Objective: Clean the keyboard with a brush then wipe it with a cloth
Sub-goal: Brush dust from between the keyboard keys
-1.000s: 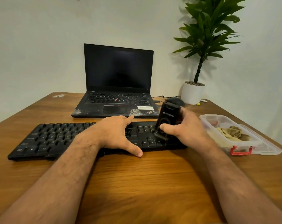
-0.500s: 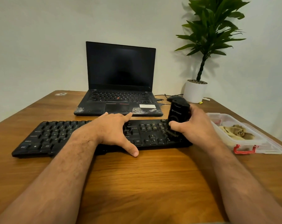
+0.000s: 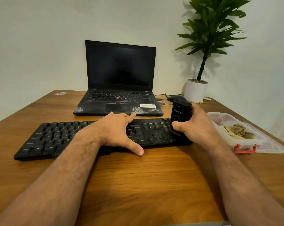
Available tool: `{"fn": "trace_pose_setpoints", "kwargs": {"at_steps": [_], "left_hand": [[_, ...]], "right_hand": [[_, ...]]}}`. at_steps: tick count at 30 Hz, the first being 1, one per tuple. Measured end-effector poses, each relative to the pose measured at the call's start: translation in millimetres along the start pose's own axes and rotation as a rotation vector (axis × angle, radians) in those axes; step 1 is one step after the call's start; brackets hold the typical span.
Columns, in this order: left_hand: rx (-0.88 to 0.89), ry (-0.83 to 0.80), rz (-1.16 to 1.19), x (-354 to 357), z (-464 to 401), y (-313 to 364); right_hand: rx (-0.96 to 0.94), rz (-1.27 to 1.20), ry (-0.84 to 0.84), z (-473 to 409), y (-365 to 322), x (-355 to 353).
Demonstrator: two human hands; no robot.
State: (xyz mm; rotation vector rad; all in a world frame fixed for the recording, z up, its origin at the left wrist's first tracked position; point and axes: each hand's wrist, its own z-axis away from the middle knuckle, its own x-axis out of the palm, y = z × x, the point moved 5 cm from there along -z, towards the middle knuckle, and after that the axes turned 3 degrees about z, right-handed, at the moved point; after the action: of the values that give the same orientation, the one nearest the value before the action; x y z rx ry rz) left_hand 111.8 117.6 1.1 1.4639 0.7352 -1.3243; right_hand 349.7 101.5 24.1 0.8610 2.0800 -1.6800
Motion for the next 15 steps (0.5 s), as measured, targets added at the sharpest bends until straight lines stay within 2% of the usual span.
{"fn": "trace_pose_setpoints", "kwargs": {"at_steps": [6,12,15], "left_hand": [[-0.018,0.005,-0.002,-3,-1,3],[-0.024,0.000,0.015,-1,-4,-2],[-0.011,0.007,0.008,-1,-4,-2]], "right_hand": [[0.005,-0.106,-0.241,11,2,-8],[-0.037,0.071,-0.113,5,2,-14],[-0.026,0.052,-0.116,-1,5,-6]]}}
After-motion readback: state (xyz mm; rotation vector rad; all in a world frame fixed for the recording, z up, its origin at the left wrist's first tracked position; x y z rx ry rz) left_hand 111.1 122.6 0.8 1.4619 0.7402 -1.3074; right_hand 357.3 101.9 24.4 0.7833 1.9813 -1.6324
